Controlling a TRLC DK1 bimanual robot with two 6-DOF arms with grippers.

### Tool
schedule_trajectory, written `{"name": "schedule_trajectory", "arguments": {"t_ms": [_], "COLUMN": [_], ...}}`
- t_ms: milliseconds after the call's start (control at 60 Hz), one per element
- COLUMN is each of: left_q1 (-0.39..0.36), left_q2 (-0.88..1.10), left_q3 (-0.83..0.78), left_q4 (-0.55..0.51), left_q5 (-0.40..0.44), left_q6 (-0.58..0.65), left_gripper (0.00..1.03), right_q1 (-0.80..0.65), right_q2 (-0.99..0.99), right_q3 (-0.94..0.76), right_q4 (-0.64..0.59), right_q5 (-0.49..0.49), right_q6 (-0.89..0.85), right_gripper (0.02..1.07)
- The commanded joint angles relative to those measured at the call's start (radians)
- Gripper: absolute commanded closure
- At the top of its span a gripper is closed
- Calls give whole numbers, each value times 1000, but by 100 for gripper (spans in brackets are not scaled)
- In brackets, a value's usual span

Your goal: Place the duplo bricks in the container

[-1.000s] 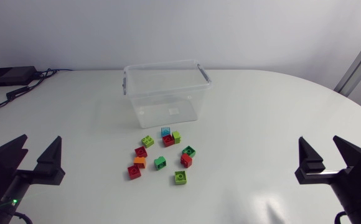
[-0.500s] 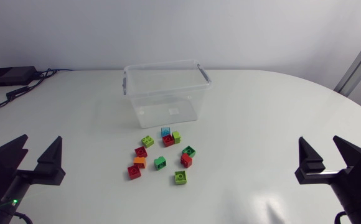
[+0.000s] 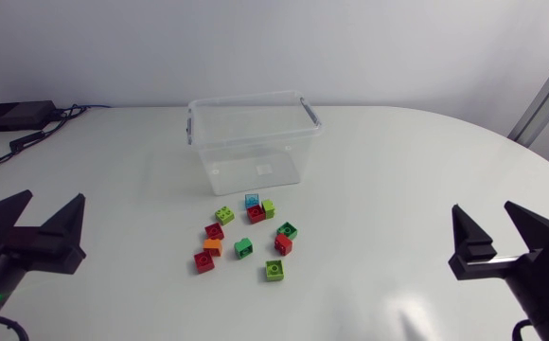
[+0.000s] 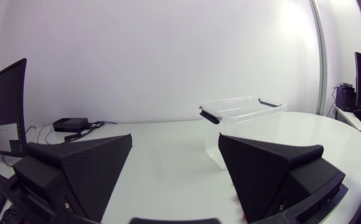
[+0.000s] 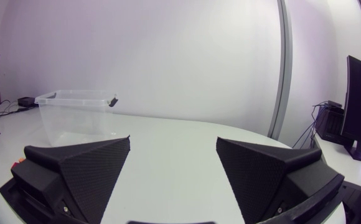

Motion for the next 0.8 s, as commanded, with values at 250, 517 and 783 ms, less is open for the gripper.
{"name": "schedule_trajectory", "arguments": {"t_ms": [250,517,783], "left_q1": [-144,-246,-292], "left_q2": [568,945,1198], "left_q3": [280,452,481], "left_q4": [-126,-298,-295], "left_q5": [-7,-3,198], "left_q6": [-34,162,336], "left_gripper": [8,7,8], "right_q1": [69,110,119], "right_q2": [245,428,609], "right_q3": [197,294,418], "right_q4": [-43,-118,-280], "right_q5": [3,11,-49], "right_q6": [15,15,13], "right_gripper": [7,7,7]}}
